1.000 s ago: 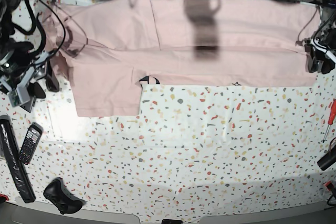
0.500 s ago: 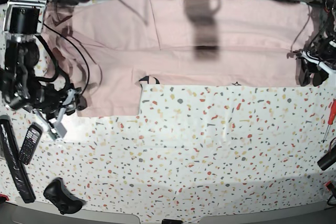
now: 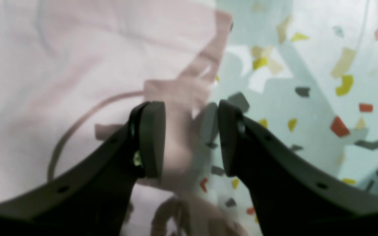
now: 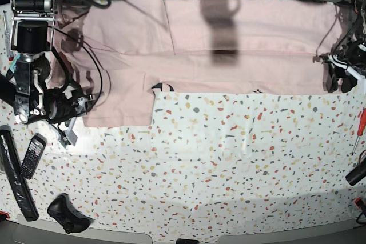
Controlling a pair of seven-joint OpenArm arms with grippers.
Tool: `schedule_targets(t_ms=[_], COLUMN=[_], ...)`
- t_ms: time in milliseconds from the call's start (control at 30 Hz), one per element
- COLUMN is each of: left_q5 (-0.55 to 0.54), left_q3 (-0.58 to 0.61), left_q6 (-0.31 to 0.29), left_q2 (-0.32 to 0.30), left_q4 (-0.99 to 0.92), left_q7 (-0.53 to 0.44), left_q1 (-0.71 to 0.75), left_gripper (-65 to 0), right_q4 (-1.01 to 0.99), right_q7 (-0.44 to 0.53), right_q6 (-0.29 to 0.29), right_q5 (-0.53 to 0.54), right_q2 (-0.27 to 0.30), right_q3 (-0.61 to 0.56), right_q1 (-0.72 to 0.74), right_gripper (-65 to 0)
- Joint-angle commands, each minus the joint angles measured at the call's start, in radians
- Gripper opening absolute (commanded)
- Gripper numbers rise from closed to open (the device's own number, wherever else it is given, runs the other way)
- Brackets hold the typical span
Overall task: Fold the T-shirt properly
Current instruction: 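Release the folded edge and reposition the right gripper at the shirt side, then grasp the shirt side with the right gripper and fold it inward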
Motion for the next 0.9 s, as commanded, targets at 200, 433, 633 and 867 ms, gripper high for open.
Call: schedule_targets(t_ms=[200,433,633,867], left_q5=[-0.012,-0.012,-0.011,-0.011], left_q3=[-0.009,-0.009,-0.009,-0.009], left_q6=[-0.003,-0.003,-0.003,-0.003], left_q2=[-0.017,-0.018,-0.018,-0.018], left_q4=[0.016,0.016,0.015,0.015], left_q7=[-0.023,-0.021,-0.019,-0.019], left_q1=[-0.008,-0.007,-0.007,-0.005], left_gripper=[-37.4,-37.4,-37.4,-37.4], right_q4=[0.011,0.023,0.166,0.583], right_q7=[0.023,0.073,0.063,0.062], right_q6=[-0.003,0.018,0.046,0.045], right_q5=[0.011,0.006,0.008,0.015], right_q2=[-0.053,-0.057,-0.054,-0.054], right_q3=[0.004,0.005,0.008,0.008], right_q1=[0.025,0.024,-0.043,-0.276], right_gripper=[-44.5,-65.0,-65.0,-65.0])
